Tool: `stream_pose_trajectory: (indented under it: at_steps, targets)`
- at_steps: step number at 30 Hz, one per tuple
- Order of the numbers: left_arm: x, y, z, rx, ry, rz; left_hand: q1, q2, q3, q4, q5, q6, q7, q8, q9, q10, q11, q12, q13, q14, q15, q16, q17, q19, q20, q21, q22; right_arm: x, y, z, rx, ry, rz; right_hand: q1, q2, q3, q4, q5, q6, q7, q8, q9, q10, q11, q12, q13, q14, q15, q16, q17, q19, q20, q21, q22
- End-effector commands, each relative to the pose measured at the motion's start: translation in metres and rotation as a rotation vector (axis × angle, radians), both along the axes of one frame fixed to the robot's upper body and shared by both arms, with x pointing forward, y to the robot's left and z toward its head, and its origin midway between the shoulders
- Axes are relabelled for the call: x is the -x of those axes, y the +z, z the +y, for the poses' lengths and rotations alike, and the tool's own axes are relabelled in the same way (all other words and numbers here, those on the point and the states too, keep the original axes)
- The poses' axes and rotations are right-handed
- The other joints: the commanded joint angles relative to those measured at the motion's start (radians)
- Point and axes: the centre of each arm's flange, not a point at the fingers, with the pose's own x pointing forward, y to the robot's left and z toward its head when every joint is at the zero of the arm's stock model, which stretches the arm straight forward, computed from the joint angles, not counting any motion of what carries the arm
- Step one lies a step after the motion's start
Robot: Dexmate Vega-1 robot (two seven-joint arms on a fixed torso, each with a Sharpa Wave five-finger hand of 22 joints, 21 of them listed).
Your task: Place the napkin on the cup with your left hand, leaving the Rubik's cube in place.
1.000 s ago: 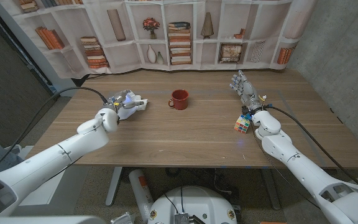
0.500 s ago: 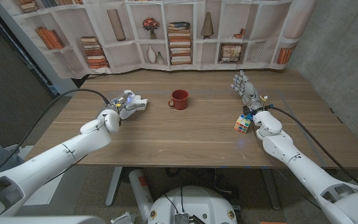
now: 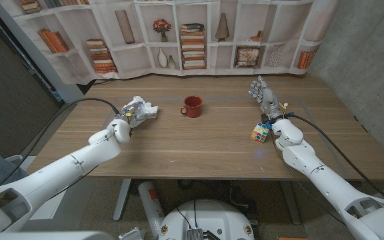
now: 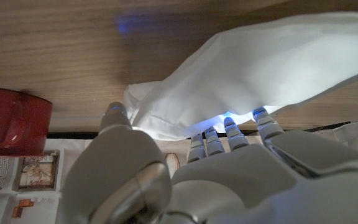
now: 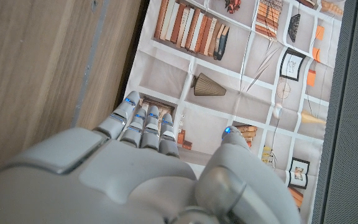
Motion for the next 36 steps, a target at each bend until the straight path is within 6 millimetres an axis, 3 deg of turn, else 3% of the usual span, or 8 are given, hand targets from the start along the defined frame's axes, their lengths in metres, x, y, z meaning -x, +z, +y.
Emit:
stream_pose_trajectory:
  at_steps: [1, 10, 16, 24, 25, 27, 32, 36]
  targets:
    - [-0.001, -0.001, -0.003, -0.009, 0.010, 0.006, 0.050, 0.022, 0.021, -0.020, 0.005, 0.008, -0.005, 0.006, 0.005, 0.001, -0.008, 0.008, 0.002, 0.012, -0.006, 0.008, 0.003, 0.026, 0.004, 0.008, 0.004, 0.000, -0.003, -0.002, -0.008, 0.001, 0.000, -0.001, 0.010, 0.002, -0.005, -0.002, 0.014, 0.000, 0.002, 0.004, 0.007, -0.001, -0.003, 0.002, 0.007, -0.003, 0.000, 0.006, 0.010, -0.004, -0.005, 0.002]
    - [0.000, 0.001, -0.007, -0.019, 0.028, 0.017, 0.172, 0.077, 0.066, -0.066, -0.010, 0.029, -0.015, 0.014, 0.006, 0.023, -0.021, 0.015, 0.002, 0.044, -0.023, 0.014, 0.001, 0.089, 0.004, 0.023, 0.005, -0.001, -0.007, -0.002, -0.024, 0.003, 0.007, -0.002, 0.010, 0.002, -0.006, -0.002, 0.016, -0.001, 0.003, 0.004, 0.009, 0.000, -0.002, 0.002, 0.008, -0.002, 0.001, 0.006, 0.012, -0.003, -0.007, 0.002]
    - [-0.001, 0.001, -0.008, -0.013, 0.030, 0.034, 0.312, 0.123, 0.112, -0.096, -0.055, 0.075, -0.008, 0.023, 0.008, 0.069, -0.036, 0.025, 0.003, 0.108, -0.043, 0.021, 0.001, 0.212, 0.004, 0.056, 0.008, -0.002, -0.009, -0.003, -0.023, 0.004, 0.010, -0.002, 0.011, 0.001, -0.006, -0.003, 0.018, -0.002, 0.003, 0.004, 0.010, -0.002, -0.002, 0.002, 0.009, -0.002, 0.001, 0.006, 0.013, -0.002, -0.009, 0.002]
    - [-0.003, 0.001, -0.011, -0.008, 0.034, 0.042, 0.438, 0.166, 0.159, -0.099, -0.129, 0.128, 0.010, 0.030, 0.010, 0.131, -0.033, 0.035, 0.005, 0.200, -0.060, 0.032, 0.003, 0.354, 0.004, 0.097, 0.007, -0.001, -0.009, -0.004, -0.029, 0.002, 0.013, -0.002, 0.012, 0.001, -0.006, -0.003, 0.020, -0.001, 0.004, 0.004, 0.011, -0.002, -0.002, 0.002, 0.009, -0.002, 0.001, 0.006, 0.014, -0.002, -0.011, 0.002]
    - [-0.003, 0.001, -0.012, -0.006, 0.037, 0.041, 0.454, 0.173, 0.166, -0.098, -0.142, 0.134, 0.010, 0.031, 0.011, 0.147, -0.019, 0.039, 0.005, 0.210, -0.060, 0.032, 0.004, 0.369, 0.005, 0.100, 0.007, 0.000, -0.009, -0.004, -0.025, 0.002, 0.011, -0.002, 0.012, 0.001, -0.006, -0.003, 0.020, -0.001, 0.004, 0.004, 0.011, -0.002, -0.002, 0.002, 0.009, -0.003, 0.001, 0.006, 0.014, -0.002, -0.011, 0.002]
    - [-0.003, 0.002, -0.013, -0.005, 0.044, 0.036, 0.483, 0.186, 0.179, -0.099, -0.159, 0.150, 0.021, 0.033, 0.011, 0.161, -0.016, 0.039, 0.006, 0.235, -0.068, 0.036, 0.006, 0.394, 0.004, 0.105, 0.006, 0.000, -0.009, -0.005, -0.022, 0.002, 0.009, -0.002, 0.012, 0.001, -0.007, -0.003, 0.020, -0.001, 0.004, 0.004, 0.011, -0.002, -0.002, 0.002, 0.009, -0.003, 0.001, 0.006, 0.014, -0.002, -0.012, 0.002]
    - [-0.002, 0.002, -0.014, 0.009, 0.046, 0.024, 0.569, 0.212, 0.219, -0.101, -0.199, 0.230, 0.044, 0.052, 0.014, 0.235, -0.009, 0.052, 0.008, 0.324, -0.081, 0.052, 0.012, 0.510, -0.015, 0.139, 0.001, 0.001, -0.009, -0.005, -0.023, 0.002, 0.009, -0.002, 0.013, 0.001, -0.007, -0.003, 0.020, -0.002, 0.004, 0.004, 0.011, -0.003, -0.002, 0.002, 0.010, -0.004, 0.001, 0.006, 0.014, -0.002, -0.013, 0.003]
    - [-0.001, 0.002, -0.014, 0.016, 0.042, 0.022, 0.611, 0.217, 0.238, -0.096, -0.213, 0.278, 0.057, 0.061, 0.017, 0.289, -0.003, 0.059, 0.009, 0.390, -0.094, 0.064, 0.018, 0.588, -0.062, 0.160, -0.003, 0.000, -0.010, -0.005, -0.029, 0.004, 0.013, -0.001, 0.013, 0.001, -0.008, -0.003, 0.022, -0.001, 0.004, 0.004, 0.012, -0.001, -0.002, 0.002, 0.010, -0.004, 0.001, 0.005, 0.015, -0.002, -0.014, 0.003]
